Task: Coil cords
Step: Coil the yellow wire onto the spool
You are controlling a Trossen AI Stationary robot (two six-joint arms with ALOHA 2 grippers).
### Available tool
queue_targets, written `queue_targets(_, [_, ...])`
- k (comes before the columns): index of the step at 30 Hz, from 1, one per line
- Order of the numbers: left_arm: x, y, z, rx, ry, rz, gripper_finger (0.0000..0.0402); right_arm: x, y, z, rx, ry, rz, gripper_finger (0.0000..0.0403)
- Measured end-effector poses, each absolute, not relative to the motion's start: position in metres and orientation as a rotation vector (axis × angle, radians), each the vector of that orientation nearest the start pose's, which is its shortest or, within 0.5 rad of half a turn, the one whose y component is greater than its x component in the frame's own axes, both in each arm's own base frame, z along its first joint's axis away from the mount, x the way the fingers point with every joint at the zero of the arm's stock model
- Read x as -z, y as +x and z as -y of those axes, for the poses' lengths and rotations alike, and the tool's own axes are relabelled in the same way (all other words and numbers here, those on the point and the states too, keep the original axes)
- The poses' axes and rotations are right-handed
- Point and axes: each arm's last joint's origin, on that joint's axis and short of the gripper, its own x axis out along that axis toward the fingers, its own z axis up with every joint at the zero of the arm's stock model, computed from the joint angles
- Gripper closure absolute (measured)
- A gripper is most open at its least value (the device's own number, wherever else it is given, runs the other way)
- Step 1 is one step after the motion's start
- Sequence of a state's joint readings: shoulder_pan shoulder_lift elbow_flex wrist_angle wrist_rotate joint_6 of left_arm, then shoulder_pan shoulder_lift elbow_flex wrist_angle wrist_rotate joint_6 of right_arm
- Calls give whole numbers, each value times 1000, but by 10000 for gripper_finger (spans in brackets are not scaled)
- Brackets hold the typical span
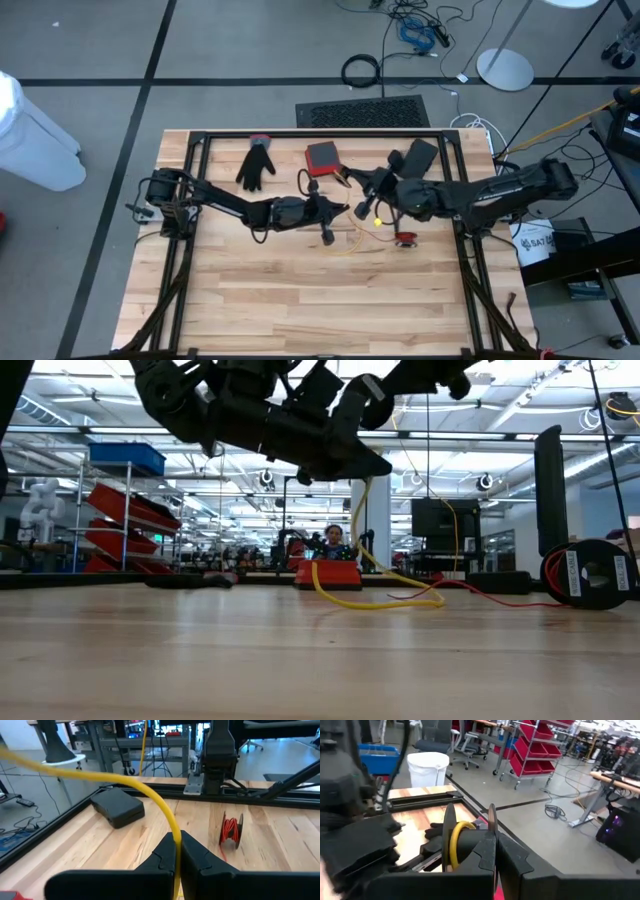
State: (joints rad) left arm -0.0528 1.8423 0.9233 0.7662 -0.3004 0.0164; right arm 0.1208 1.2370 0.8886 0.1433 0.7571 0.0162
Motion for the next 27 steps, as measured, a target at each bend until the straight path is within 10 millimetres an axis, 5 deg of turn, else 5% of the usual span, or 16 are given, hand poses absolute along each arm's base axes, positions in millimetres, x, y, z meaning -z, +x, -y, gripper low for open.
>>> queue_targets(17, [-187,383,11,-249,44,-163,396,-254,313,6,712,-89,-304,403])
queue_targets(27, [-183,383,11,-249,49,-199,396,-236,311,8,728,-89,-438,403])
